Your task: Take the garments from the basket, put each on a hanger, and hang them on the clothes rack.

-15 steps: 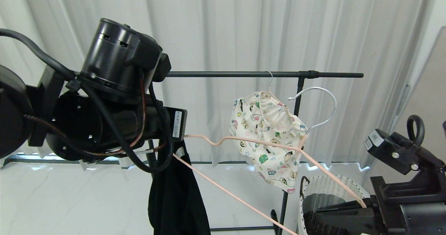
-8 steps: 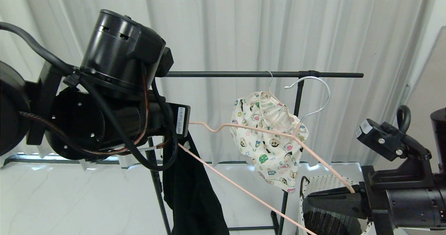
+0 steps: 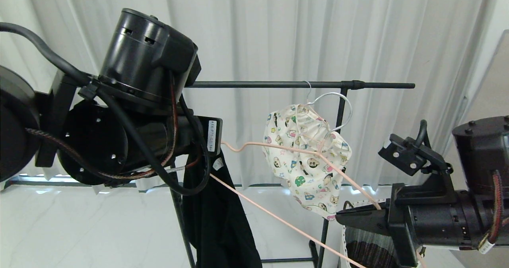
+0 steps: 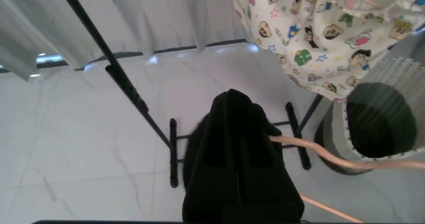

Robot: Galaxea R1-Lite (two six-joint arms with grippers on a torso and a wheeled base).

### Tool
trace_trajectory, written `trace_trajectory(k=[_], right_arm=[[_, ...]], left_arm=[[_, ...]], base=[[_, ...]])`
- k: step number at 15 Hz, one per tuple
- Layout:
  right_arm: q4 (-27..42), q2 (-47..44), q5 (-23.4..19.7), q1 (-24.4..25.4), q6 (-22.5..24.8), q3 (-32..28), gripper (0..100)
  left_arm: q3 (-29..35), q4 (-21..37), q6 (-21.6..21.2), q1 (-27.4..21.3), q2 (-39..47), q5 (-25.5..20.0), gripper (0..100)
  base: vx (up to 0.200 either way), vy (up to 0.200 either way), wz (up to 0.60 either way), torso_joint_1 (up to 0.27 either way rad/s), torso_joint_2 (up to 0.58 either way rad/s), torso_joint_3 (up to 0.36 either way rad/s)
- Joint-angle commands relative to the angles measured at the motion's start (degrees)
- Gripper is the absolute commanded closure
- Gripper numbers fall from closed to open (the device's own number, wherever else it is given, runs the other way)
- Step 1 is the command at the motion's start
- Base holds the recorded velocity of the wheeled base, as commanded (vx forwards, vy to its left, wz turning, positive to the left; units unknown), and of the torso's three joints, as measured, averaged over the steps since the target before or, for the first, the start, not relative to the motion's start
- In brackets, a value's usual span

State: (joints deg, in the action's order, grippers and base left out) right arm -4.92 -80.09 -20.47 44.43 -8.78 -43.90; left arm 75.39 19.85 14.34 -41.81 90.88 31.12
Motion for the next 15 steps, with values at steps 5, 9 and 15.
trace_trajectory(k=[5,9,15], right_arm=[[-0.61,-4.63,-0.01,2.41,-0.10,-3.12,100],[-0.96,-6.83,-0.01,4.08,-1.33,-5.14,100],[-2.81,-11.05,0.25,5.49,-1.77,-8.75,100]], left_arm=[[1.17,0.02,3.51,-6.09,0.26,-0.10,100],[2.75,0.02,6.23,-11.01,0.44,-0.36,100],[7.93,0.02,7.46,-15.67,2.55,-0.71,100]], base=[[0.000,0.000,0.00,0.000,0.00,0.000],[0.000,0.000,0.00,0.000,0.00,0.000],[0.000,0.000,0.00,0.000,0.00,0.000]])
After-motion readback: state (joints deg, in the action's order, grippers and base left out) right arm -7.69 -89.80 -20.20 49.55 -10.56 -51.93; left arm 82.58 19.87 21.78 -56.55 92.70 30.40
